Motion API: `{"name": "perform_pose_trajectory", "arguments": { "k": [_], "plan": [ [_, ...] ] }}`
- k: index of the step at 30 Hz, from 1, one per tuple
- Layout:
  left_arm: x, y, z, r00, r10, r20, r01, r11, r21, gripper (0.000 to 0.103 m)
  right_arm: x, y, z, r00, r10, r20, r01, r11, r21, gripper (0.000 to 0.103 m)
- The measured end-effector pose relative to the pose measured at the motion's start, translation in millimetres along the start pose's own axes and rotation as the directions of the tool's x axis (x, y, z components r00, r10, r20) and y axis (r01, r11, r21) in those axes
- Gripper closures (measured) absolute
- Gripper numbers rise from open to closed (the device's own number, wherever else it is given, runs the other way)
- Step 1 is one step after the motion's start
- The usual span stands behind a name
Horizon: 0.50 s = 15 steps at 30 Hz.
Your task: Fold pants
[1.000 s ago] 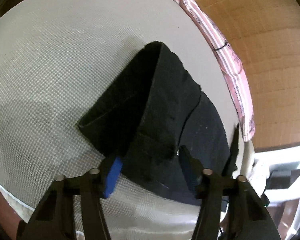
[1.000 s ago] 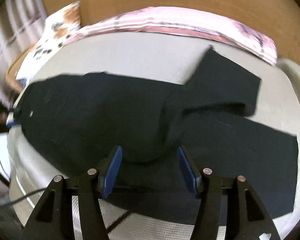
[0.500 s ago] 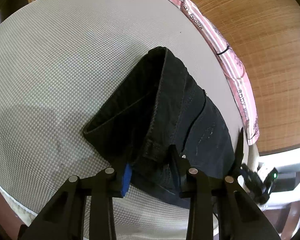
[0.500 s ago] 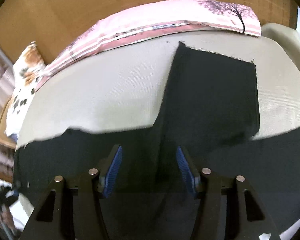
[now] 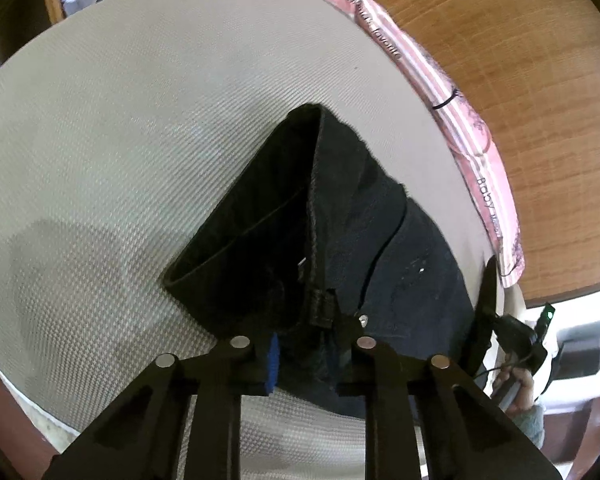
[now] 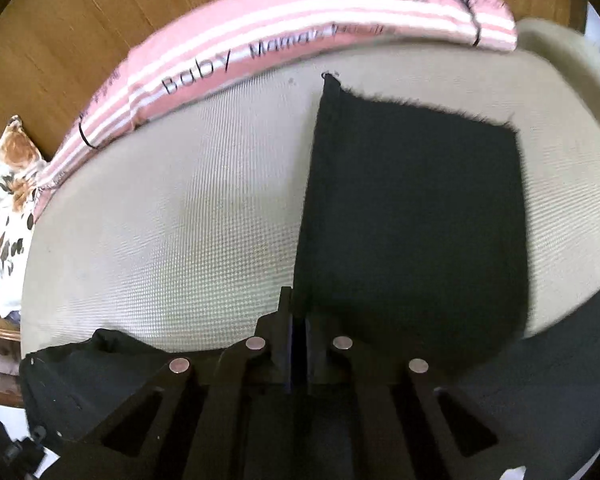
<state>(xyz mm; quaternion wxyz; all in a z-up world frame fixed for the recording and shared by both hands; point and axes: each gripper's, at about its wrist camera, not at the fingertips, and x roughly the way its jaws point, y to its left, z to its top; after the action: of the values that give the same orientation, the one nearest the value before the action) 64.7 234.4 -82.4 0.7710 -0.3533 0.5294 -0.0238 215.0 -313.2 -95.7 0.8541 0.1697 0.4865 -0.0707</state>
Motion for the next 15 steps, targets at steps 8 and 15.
{"name": "perform_pose_trajectory", "arguments": {
  "k": [8,15],
  "plan": [
    [-18,-30,17,0.999,0.032,0.041,-0.038,0.987,0.153,0.086,-96,-58,-30,0.986,-0.071,0.151,0.063,0.996,0.056,0.1],
    [-14,-37,27,0.997,0.081,0.011,-0.081,0.952,0.295,0.086,-137,-92,-94,0.984,-0.072,0.161,0.05,0.989,0.136,0.1]
  ]
}}
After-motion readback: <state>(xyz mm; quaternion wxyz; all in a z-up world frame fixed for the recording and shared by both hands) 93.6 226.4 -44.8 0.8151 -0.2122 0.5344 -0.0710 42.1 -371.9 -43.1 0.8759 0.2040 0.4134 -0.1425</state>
